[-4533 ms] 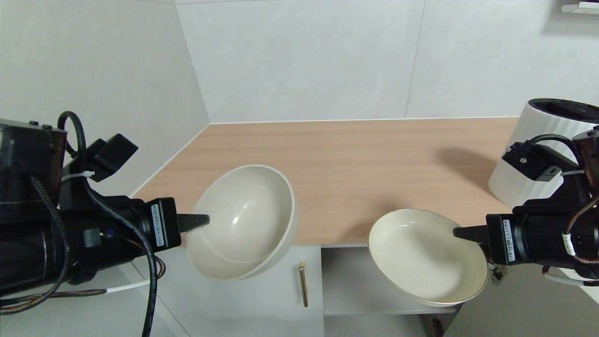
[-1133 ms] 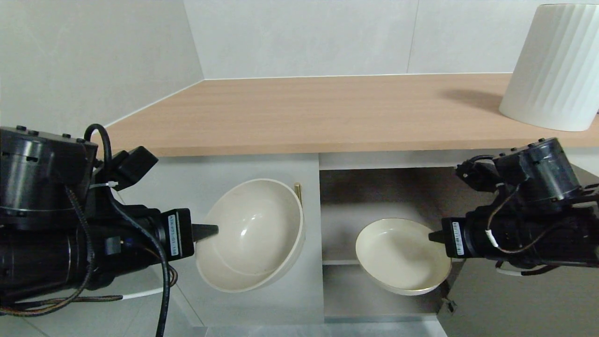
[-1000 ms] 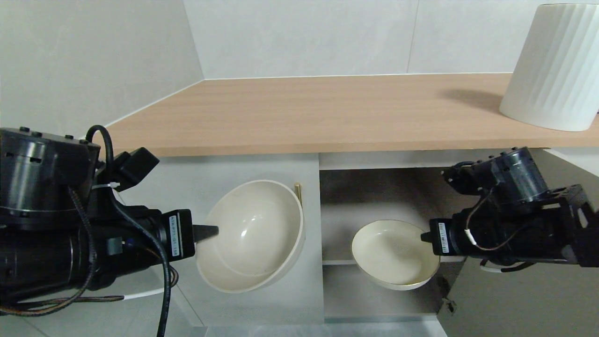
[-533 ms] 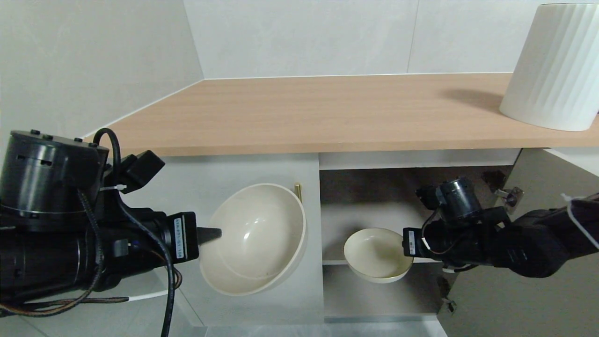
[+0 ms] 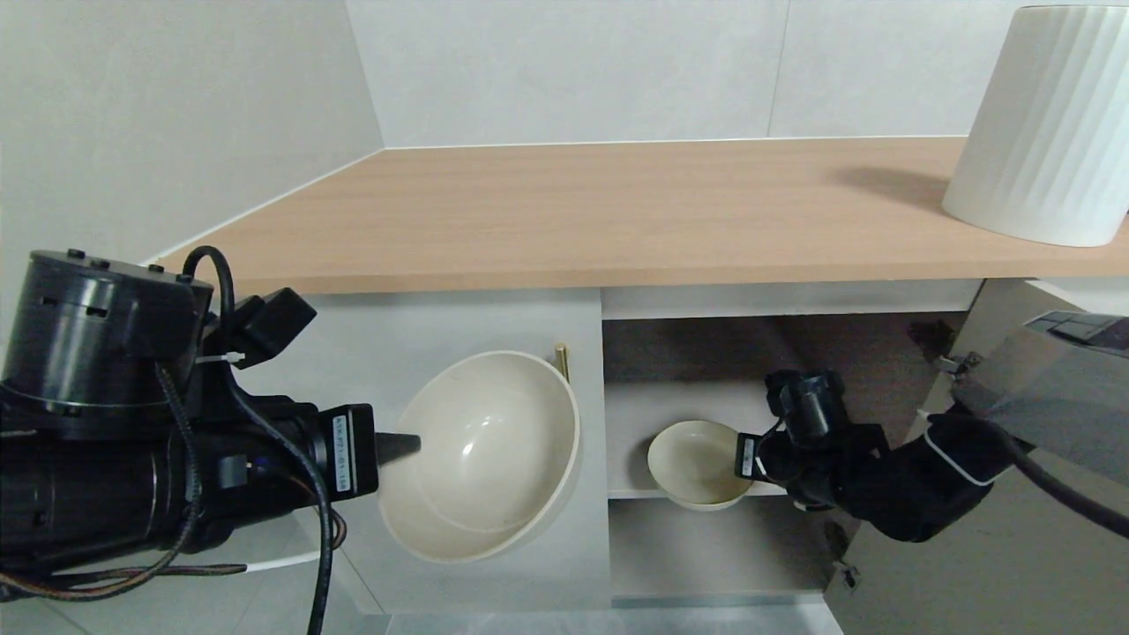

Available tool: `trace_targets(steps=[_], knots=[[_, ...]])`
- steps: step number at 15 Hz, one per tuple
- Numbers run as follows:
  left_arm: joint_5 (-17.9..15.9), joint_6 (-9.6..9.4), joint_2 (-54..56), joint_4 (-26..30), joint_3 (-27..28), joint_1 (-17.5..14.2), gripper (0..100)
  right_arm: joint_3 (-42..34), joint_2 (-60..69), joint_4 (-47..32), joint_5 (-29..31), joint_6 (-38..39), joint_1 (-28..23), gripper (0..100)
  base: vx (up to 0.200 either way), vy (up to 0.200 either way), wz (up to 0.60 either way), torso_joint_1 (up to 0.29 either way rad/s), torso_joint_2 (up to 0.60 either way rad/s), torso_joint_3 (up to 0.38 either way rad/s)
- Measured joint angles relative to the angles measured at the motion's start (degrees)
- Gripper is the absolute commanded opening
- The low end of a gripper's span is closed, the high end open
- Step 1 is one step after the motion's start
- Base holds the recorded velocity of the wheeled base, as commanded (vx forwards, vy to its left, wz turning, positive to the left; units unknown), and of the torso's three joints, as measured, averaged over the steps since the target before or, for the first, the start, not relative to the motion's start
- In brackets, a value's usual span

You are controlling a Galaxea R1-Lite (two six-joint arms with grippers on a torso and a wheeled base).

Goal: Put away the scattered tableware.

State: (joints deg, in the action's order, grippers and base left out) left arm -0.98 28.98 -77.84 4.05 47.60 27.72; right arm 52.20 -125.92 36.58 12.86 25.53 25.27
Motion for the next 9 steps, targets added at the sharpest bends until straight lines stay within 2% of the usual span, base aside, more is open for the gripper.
trace_targets(steps=[9], knots=[[0.00,0.02,-0.22,0.00,-0.06,0.11,0,8.72,-9.25,0.77,7.12,1.80,-3.74,0,0.000,0.000,0.00,0.000,0.00,0.000]])
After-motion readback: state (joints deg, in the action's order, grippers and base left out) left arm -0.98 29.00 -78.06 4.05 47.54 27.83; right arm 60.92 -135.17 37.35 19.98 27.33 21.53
